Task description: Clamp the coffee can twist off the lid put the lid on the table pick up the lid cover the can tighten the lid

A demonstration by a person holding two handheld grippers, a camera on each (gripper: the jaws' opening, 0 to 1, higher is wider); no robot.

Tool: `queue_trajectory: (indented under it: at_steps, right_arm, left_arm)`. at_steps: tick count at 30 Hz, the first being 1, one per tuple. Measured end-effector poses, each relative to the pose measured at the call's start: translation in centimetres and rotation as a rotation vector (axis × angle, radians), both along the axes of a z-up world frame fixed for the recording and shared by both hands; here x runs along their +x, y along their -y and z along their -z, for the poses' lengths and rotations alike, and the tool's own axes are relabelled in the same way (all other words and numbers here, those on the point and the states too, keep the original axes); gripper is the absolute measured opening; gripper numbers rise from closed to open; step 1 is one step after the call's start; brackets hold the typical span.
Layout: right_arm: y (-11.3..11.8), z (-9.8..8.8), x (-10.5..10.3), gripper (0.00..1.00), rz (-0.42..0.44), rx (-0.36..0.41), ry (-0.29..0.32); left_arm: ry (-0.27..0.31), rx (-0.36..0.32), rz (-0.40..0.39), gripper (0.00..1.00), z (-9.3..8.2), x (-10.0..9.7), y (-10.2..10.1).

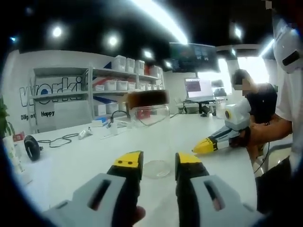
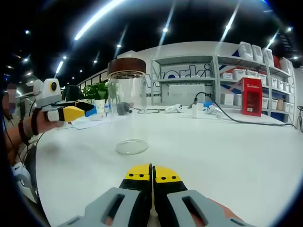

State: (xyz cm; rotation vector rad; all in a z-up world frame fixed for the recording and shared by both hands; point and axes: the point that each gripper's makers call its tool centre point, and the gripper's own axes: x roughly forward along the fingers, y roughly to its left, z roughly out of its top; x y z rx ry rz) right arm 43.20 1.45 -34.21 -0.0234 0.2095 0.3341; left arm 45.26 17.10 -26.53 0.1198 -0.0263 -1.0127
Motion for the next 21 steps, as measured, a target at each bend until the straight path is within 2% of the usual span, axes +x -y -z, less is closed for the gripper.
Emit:
queue_trajectory:
  at_steps: [4,6,11,21]
  right_arm:
    - [0.1,0.0,0.0,0.00,0.004,-0.004,0.000]
    - [0.1,0.0,0.0,0.00,0.004,-0.004,0.001]
    - [0.1,0.1,0.0,0.00,0.004,-0.009,-0.003]
    - [-0.1,0.3,0.0,0.00,-0.005,-0.014,-0.010]
  left_arm:
    - [-0.012,-0.022,0.001,0.24,-0.3,0.1,0.0]
    - [0.007,-0.027,-0.021,0.29,-0.6,0.5,-0.3]
    - [0.001,-0.046,-0.036,0.37,-0.9,1.1,-0.4]
    - [-0.024,-0.035,0.013,0.40,-0.5,1.1,1.1]
